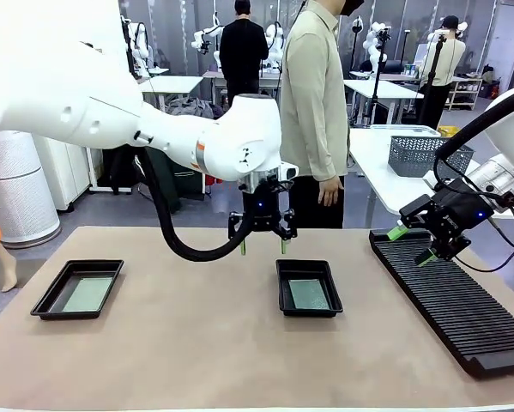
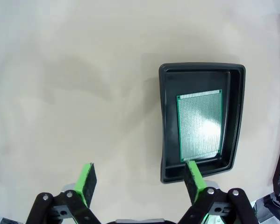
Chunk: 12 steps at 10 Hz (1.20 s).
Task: Inspect and transfer BCBs to ESD trays.
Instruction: Pick up the ESD tray and place it on the left side of the table.
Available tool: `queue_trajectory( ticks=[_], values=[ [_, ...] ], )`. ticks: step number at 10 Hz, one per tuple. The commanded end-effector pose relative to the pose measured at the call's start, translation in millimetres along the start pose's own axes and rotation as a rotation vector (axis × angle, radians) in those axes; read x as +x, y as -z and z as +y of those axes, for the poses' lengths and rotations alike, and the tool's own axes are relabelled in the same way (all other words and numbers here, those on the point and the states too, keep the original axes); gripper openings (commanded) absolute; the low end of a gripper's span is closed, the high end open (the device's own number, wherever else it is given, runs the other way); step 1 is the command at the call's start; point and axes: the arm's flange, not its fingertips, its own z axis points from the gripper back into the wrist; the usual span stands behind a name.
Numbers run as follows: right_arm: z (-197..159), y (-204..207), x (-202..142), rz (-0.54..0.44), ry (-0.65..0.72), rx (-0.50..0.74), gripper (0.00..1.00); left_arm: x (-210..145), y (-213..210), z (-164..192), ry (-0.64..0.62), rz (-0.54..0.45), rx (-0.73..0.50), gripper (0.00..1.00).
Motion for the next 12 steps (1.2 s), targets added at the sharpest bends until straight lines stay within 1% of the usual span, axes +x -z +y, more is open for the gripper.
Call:
queue_trajectory(
  ticks=[1, 8, 10, 12],
  values=[
    [1.2, -1.5, -1.2, 0.002, 0.022, -0.012, 1.0, 7.7, 13.5, -13.0, -0.03, -0.031, 0.037, 1.0],
    [1.2, -1.5, -1.2, 0.002, 0.022, -0.012, 1.0, 15.2, 83.9, -39.5, -0.048, -0.004, 0.07, 1.0],
    [1.2, -1.5, -1.2, 0.002, 0.022, -0.012, 1.0, 15.2, 94.7, -40.1, -0.056, -0.003, 0.068, 1.0],
    [1.2, -1.5, -1.2, 0.002, 0.022, -0.012, 1.0, 14.2, 99.1, -38.7, -0.052, -0.023, 0.066, 1.0]
  ],
)
